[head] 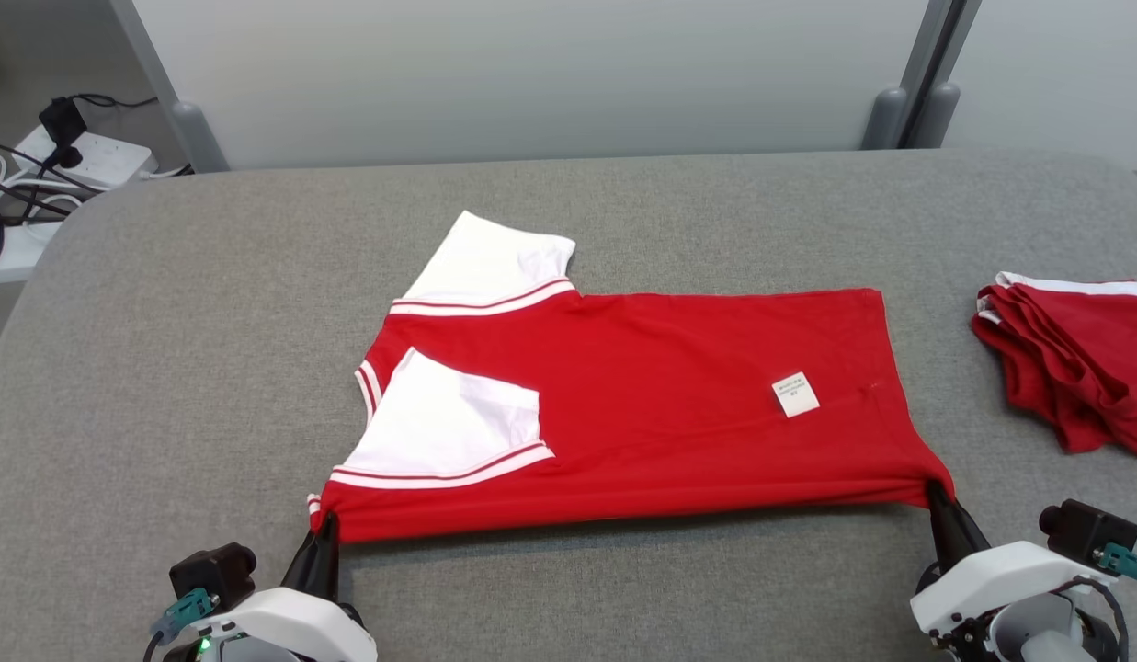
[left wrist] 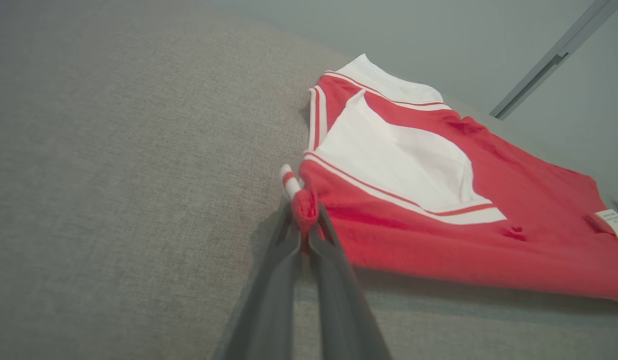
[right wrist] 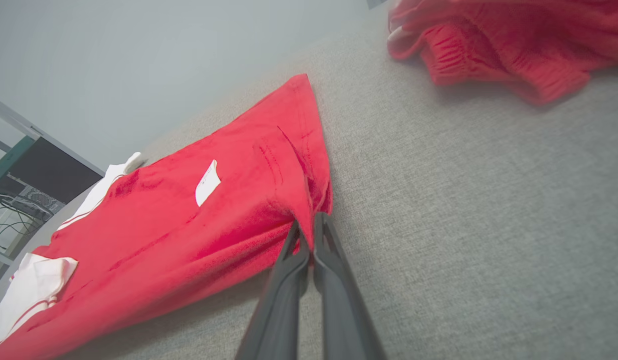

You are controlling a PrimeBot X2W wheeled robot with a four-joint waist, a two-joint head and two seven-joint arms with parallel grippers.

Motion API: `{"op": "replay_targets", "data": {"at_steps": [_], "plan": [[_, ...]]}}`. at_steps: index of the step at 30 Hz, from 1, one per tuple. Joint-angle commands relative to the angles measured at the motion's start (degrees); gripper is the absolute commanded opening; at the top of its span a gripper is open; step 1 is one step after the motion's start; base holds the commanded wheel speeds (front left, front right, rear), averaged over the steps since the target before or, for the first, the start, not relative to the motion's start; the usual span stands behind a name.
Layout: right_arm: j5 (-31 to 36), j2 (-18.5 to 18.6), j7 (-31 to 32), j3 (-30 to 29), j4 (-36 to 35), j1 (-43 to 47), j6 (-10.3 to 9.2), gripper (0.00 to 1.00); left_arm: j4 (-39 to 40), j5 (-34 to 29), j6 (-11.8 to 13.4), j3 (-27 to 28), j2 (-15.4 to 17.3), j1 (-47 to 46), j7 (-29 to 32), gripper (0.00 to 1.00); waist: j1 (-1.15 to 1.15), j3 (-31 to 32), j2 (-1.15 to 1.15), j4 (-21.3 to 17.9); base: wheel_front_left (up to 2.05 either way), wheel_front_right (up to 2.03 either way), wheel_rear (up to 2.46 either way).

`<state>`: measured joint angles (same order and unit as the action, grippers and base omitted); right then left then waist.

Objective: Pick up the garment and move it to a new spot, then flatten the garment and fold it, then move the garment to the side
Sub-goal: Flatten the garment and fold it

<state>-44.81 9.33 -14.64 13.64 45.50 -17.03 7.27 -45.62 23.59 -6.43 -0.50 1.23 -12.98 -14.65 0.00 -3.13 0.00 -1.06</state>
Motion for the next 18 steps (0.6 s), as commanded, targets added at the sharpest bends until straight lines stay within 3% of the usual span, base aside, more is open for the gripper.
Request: {"op": "replay_targets", "data": {"at_steps": [1, 13, 14, 15, 16, 17, 18], "plan": [[-0.6, 1.3, -0.4, 1.1, -0.9, 0.1, 0.22, 0.00, 0.8, -0.4, 0.5, 2.3, 1.7, -0.4, -0.3, 0.00, 0.00, 0.4, 0.00, 0.0, 0.00, 0.00, 0.00], [-2.1, 1.8, -0.4, 2.6, -1.1, 2.9, 0.22, 0.00, 0.4, -0.9, 0.8, 2.3, 1.7, 1.7, -0.3, 0.00, 0.00, 2.4, 0.00, -0.1, 0.00, 0.00, 0.00], [-2.2, 1.8, -0.4, 2.8, -0.9, 2.9, 0.22, 0.00, 0.2, -1.0, 0.8, 2.2, 1.7, 1.8, -0.3, 0.33, 0.00, 2.4, 0.00, -0.1, 0.00, 0.00, 0.00], [-2.5, 1.8, -0.3, 3.2, -0.5, 2.9, 0.22, 0.34, 0.2, -1.2, 0.9, 2.1, 1.7, 1.7, -0.3, 0.80, 0.00, 2.4, 0.00, -0.1, 0.00, 0.00, 0.00], [-2.6, 1.8, -0.3, 3.6, -0.2, 2.7, 0.22, 0.85, 0.2, -1.3, 1.0, 2.0, 1.7, 1.7, -0.3, 1.00, 0.00, 2.3, 0.00, -0.1, 0.00, 0.00, 0.00], [-2.8, 1.9, -0.3, 4.0, 0.1, 2.5, 0.22, 1.00, 0.1, -1.6, 1.2, 2.0, 1.7, 1.7, -0.3, 1.00, 0.00, 2.2, 0.00, 0.0, 0.00, 0.00, 0.00], [-2.9, 2.0, -0.3, 4.3, 0.3, 2.3, 0.22, 1.00, 0.2, -1.8, 1.5, 2.0, 1.7, 1.7, -0.3, 1.00, 0.00, 2.0, 0.00, 0.0, 0.00, 0.00, 0.00]]}}
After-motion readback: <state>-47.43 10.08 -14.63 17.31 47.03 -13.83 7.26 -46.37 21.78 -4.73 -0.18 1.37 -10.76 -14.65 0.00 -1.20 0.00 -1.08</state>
